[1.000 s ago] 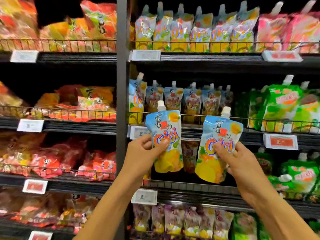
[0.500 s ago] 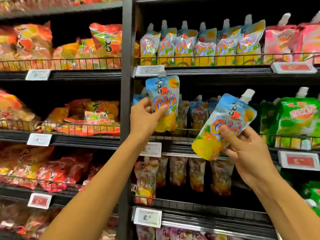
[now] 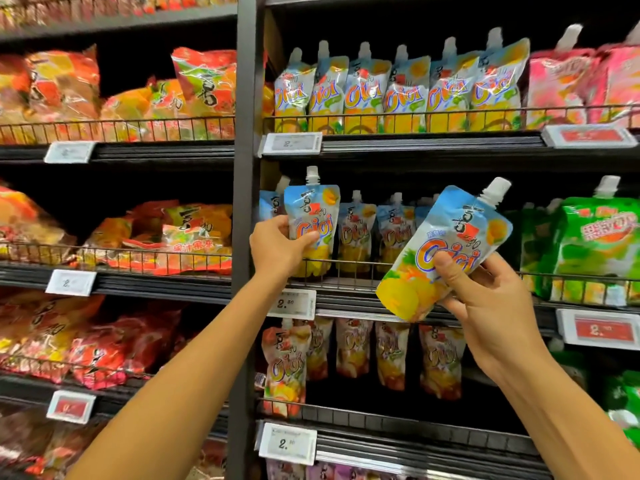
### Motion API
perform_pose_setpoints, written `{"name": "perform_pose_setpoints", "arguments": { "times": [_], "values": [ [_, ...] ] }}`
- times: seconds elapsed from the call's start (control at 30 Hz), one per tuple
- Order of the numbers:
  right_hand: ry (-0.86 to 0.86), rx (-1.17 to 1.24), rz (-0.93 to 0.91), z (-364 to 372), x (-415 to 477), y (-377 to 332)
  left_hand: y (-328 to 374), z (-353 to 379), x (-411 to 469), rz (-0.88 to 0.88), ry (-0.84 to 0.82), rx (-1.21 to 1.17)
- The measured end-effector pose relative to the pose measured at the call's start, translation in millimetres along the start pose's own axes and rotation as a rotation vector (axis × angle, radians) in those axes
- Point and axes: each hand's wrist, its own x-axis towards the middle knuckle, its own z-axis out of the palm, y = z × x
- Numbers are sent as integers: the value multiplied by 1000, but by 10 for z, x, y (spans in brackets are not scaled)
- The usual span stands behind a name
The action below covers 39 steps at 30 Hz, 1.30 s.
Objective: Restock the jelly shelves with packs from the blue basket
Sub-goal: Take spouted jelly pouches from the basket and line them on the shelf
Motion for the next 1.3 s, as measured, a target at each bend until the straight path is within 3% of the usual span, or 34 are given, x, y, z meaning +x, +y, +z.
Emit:
{"name": "perform_pose_setpoints", "arguments": {
  "times": [0.43, 0.57, 0.87, 1.13, 1.3],
  "values": [
    [87, -298, -151, 460, 591, 16, -39, -91, -21, 120, -20, 208],
    [104, -333, -71, 599, 802, 129, -34, -108, -69, 126, -4, 246],
    [-78, -674, 104, 792, 958, 398, -59, -148, -188, 128, 15, 160],
    [-260, -1007, 88, 936, 930, 416, -78, -124, -232, 105, -11, 120],
    [-244, -1066, 54, 921, 833, 368, -47, -140, -287, 105, -20, 80]
  ]
}}
